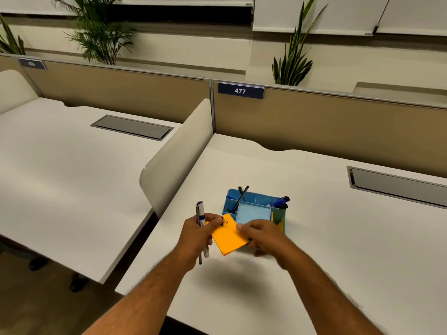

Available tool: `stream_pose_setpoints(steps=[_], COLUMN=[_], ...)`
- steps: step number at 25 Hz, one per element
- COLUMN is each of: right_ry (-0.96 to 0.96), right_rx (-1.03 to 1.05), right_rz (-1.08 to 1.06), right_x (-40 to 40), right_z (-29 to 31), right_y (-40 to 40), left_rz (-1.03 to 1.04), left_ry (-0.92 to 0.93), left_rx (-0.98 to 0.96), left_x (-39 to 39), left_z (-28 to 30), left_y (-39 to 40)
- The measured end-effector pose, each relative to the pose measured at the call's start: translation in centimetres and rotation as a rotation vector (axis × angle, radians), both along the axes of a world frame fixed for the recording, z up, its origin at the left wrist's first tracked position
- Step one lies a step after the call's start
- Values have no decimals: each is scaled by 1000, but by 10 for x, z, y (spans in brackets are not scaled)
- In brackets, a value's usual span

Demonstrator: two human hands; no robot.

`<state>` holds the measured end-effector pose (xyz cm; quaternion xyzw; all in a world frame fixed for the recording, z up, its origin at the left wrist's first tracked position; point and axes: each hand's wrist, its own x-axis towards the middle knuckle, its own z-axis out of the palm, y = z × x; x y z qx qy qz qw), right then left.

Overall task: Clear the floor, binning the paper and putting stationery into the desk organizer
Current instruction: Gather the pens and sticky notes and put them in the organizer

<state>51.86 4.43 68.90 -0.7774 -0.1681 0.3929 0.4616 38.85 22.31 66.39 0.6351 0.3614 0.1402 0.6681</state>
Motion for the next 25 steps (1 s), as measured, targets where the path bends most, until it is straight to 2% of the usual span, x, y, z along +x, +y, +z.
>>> stream_pose_setpoints(steps=[2, 4, 6, 9, 12, 19, 23, 25], right_ry=[158, 167, 35, -273, -443, -746, -811, -825], right_rx=[104, 185, 181, 129, 61, -245, -481, -488], right_rz=[5, -100, -244, -487, -538, -344, 80, 154], right_x=[-15, -20, -12, 14, 35, 68, 81, 82], right_z=[-6, -12, -14, -16, -13, 0, 6, 8], right_y=[-7, -13, -21, -51, -83, -76, -43, -34], left_rz=[-8, -5, 49, 148, 160, 110, -43, -114], left_ry=[-6, -4, -4, 6, 48, 77, 66, 63], left_rx=[38, 36, -5, -45, -43, -93, -120, -125], left_x=[5, 9, 11, 11, 7, 9, 11, 12], left_z=[2, 3, 1, -6, -12, -7, -1, 2], left_y=[-6, -11, -14, -14, -20, -28, -31, -34])
